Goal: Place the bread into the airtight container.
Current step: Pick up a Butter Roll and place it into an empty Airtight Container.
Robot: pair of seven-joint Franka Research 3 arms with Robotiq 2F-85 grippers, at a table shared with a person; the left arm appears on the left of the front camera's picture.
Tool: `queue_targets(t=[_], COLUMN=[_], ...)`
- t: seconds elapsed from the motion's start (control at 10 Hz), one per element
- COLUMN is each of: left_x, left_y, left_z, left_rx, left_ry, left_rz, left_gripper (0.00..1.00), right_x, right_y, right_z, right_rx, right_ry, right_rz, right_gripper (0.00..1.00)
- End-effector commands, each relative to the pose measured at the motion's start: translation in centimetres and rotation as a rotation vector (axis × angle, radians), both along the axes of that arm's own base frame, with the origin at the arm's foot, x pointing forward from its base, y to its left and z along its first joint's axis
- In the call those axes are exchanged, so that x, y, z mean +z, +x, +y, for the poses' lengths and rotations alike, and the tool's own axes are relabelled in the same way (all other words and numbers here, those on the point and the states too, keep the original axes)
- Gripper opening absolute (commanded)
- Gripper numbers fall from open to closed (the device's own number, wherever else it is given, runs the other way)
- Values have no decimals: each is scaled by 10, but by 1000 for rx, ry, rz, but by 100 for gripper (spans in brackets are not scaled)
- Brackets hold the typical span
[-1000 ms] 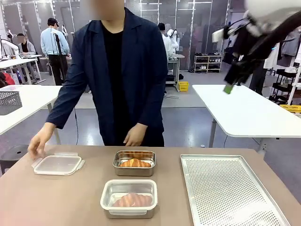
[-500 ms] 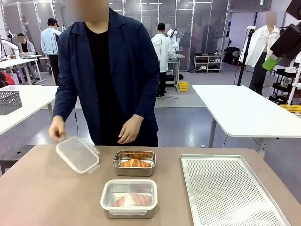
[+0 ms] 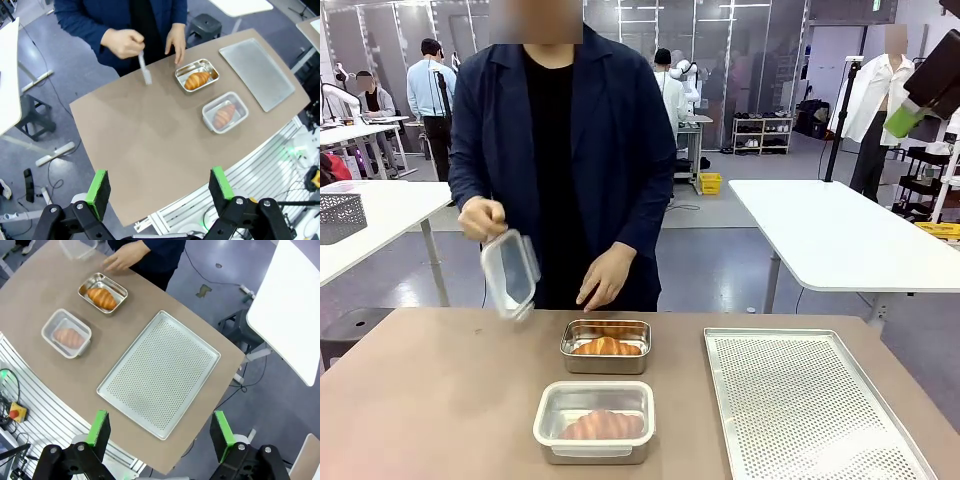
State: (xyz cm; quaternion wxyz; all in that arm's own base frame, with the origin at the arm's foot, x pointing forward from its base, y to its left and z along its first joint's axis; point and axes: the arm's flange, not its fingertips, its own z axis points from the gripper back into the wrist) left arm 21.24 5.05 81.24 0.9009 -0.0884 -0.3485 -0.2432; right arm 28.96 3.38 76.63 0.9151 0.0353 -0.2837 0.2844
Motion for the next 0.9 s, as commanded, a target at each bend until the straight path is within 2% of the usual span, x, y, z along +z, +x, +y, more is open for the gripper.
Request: queue_targets(t=[0.0, 0.8], left_x=[0, 0], left_y=[0, 0], left_z=[0, 0], left_rx=[-7, -7], left_ry=[9, 9], left_rz=[-1, -1], left_gripper=[100, 100], right_x=[-1, -1], right_y=[2, 2], right_z=[-3, -3], right_rx=[-5, -5], right_ry=[-3, -3], right_rz=[0, 0], right_gripper=[100, 100])
